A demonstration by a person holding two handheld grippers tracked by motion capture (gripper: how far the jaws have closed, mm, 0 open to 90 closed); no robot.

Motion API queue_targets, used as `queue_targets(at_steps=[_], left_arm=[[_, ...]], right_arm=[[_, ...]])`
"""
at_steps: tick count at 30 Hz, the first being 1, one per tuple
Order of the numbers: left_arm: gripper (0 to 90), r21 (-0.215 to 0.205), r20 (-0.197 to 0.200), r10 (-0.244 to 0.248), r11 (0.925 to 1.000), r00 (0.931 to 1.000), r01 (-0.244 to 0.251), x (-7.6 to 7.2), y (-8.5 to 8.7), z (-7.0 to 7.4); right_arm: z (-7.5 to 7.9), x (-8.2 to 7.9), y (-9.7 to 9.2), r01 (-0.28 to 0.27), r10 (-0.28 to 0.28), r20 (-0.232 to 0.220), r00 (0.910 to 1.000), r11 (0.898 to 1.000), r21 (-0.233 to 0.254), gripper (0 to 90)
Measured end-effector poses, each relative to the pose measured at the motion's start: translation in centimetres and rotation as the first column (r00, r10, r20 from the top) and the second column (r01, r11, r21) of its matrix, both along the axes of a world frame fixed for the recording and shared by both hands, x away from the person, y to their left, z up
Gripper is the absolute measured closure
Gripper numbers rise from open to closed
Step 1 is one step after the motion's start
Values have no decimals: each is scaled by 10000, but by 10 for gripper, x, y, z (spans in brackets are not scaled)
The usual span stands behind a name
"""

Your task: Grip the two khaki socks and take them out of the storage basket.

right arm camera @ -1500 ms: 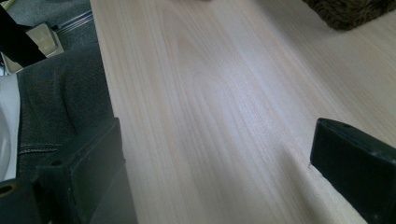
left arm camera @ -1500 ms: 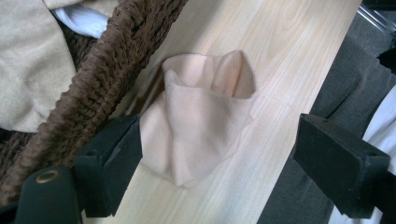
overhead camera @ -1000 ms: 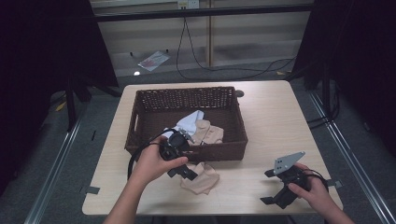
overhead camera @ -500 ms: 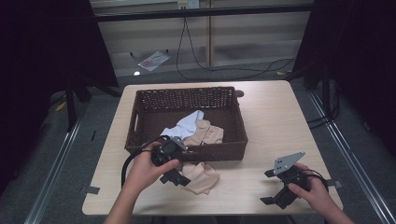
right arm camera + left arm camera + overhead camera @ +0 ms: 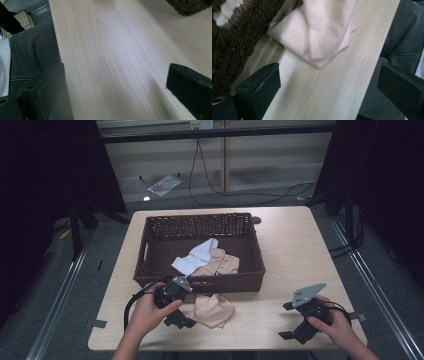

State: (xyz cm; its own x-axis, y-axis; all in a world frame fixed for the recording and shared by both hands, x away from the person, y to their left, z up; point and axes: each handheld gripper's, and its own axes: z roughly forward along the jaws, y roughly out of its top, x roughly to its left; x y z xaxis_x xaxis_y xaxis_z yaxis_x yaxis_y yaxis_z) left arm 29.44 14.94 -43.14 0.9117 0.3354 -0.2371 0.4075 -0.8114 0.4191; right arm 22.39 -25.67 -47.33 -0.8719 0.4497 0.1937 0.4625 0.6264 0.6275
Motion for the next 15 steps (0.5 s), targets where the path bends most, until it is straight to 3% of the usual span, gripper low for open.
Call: queue_targets(at_steps=[8, 15], left_arm=[[44, -187, -66, 226, 9996, 9997, -227, -4, 10, -14], [40, -347, 54, 50, 9994, 10000, -48, -7, 14, -22]], right_arm=[[0, 0, 0, -15, 15, -1, 10000, 10000, -15, 22], [0, 0, 0, -30, 30, -4, 10000, 10000, -44, 22]])
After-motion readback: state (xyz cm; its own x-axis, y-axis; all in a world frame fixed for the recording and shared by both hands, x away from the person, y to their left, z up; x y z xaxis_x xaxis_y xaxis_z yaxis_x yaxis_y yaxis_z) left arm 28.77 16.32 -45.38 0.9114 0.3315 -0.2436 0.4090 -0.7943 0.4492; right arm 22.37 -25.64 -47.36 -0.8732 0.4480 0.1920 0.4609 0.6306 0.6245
